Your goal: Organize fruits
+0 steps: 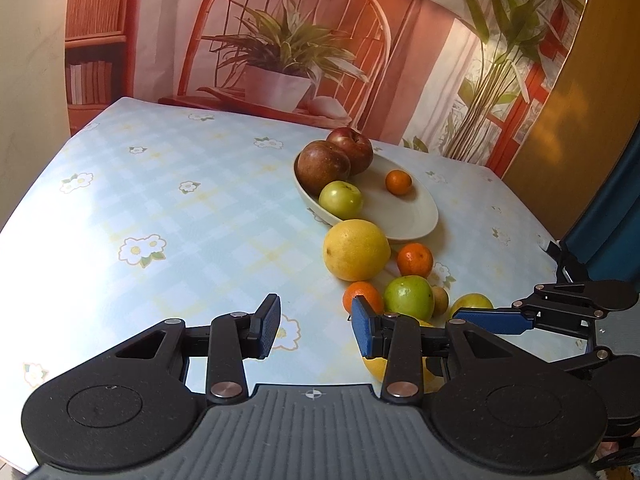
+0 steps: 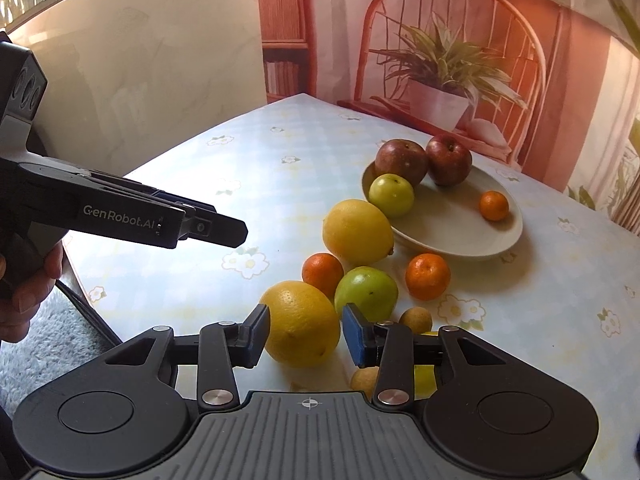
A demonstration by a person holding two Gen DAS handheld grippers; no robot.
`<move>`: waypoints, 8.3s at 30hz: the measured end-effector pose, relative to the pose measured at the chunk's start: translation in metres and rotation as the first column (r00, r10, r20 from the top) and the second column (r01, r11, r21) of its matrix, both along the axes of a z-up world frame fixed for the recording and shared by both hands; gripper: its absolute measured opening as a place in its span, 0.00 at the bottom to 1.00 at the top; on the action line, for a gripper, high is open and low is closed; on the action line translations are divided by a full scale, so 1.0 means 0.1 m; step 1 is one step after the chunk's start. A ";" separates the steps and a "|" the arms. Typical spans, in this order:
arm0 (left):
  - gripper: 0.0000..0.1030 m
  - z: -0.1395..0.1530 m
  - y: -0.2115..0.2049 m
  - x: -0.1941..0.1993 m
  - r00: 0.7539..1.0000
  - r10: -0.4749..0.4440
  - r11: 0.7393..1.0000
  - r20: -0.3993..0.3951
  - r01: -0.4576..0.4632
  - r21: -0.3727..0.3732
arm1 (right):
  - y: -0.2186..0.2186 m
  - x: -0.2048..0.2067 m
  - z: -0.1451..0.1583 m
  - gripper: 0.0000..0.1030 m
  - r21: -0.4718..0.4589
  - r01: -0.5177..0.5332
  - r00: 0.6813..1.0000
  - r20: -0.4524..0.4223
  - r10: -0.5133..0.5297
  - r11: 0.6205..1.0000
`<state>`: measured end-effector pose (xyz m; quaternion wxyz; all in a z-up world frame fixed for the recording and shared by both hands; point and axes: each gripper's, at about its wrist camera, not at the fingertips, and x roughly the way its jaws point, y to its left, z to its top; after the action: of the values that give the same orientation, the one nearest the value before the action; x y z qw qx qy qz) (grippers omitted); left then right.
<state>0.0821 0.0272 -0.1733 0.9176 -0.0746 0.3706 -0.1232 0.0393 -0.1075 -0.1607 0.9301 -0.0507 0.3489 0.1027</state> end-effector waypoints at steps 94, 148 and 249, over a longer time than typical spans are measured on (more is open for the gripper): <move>0.47 -0.39 -0.48 0.47 0.948 -0.282 0.932 -0.148 0.234 -0.275 | -0.35 -0.15 -0.30 0.35 0.140 -0.008 0.998 -0.062 0.017 0.990; 0.46 0.07 -0.99 2.00 0.957 -0.263 0.958 -0.125 0.244 -0.147 | -1.18 1.40 -0.05 0.43 0.109 0.029 1.000 -0.013 -0.028 0.994; 0.43 0.33 -0.26 0.14 0.966 -0.004 0.993 0.260 -0.027 0.114 | -0.93 -0.24 -0.21 0.40 0.196 0.292 0.930 0.171 -0.325 0.936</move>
<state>0.0959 0.0007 -0.1398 0.9617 -0.0063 0.2534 -0.1046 0.0153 -0.2004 -0.1813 0.9660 0.0731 0.2472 -0.0219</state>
